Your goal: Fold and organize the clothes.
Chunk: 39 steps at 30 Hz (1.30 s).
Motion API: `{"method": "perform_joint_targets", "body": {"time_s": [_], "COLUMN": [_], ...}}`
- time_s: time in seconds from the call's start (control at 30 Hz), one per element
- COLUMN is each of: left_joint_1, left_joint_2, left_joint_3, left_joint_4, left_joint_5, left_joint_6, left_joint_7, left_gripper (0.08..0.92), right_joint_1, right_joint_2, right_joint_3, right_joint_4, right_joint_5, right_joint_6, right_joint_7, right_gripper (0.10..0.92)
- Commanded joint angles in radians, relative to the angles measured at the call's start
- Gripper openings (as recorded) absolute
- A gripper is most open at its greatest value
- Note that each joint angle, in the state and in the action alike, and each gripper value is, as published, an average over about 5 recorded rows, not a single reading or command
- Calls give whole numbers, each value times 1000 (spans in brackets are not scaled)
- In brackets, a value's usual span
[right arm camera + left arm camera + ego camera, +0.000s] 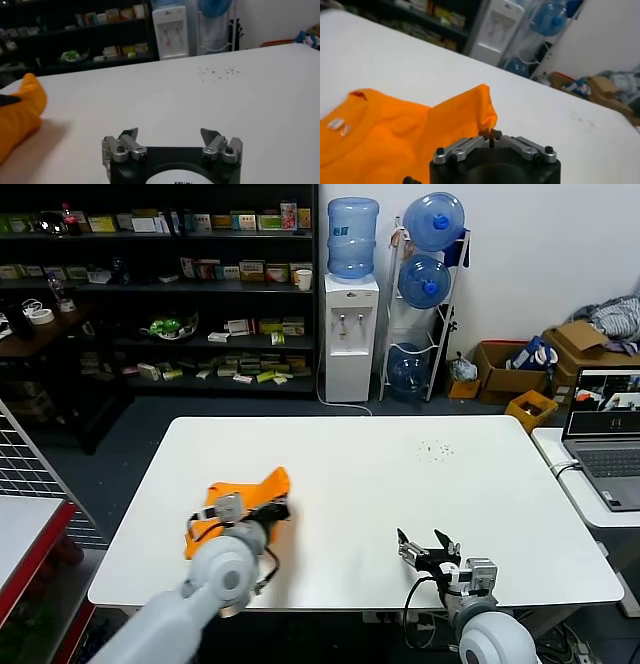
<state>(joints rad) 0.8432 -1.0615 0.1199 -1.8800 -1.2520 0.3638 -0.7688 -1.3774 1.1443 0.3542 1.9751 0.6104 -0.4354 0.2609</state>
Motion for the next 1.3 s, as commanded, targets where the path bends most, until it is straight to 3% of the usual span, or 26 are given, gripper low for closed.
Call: {"method": "perform_joint_targets", "body": {"time_s": [0.03,0.67,0.83,0.93,1.0,1.1,1.2,1.3], "left_joint_1": [-188,-159,-121,-61,8,161,354,520], "left_joint_2": [-381,-437,-430,-387,-329,-203,-79,-42], "left_joint_3": [230,198,174,134,72,-73,-236,-409], "left_joint_4": [223,309,241,133,46,-48,-77,-44], "left_joint_5": [14,117,128,155,206,335,577,815], "left_joint_6": [19,8,0,0,-3,-44,-210,-420], "left_joint_7": [-106,-45,-31,1,73,255,510,728], "left_gripper": [98,112,237,324,376,463,549,636], "right_joint_1": [-23,-59,-171,-242,-268,-280,-268,-241], "right_joint_2": [12,-39,-121,-155,-158,-133,-95,-50], "right_joint_3": [11,38,111,181,223,266,288,291], "right_joint_4": [12,71,146,175,175,145,85,7], "right_joint_5": [-7,-7,-36,-57,-73,-128,-174,-204], "right_joint_6": [0,20,50,118,176,253,339,421], "right_joint_7": [1,-33,-96,-161,-202,-273,-341,-372], "right_gripper": [823,823,823,823,823,823,823,823]}}
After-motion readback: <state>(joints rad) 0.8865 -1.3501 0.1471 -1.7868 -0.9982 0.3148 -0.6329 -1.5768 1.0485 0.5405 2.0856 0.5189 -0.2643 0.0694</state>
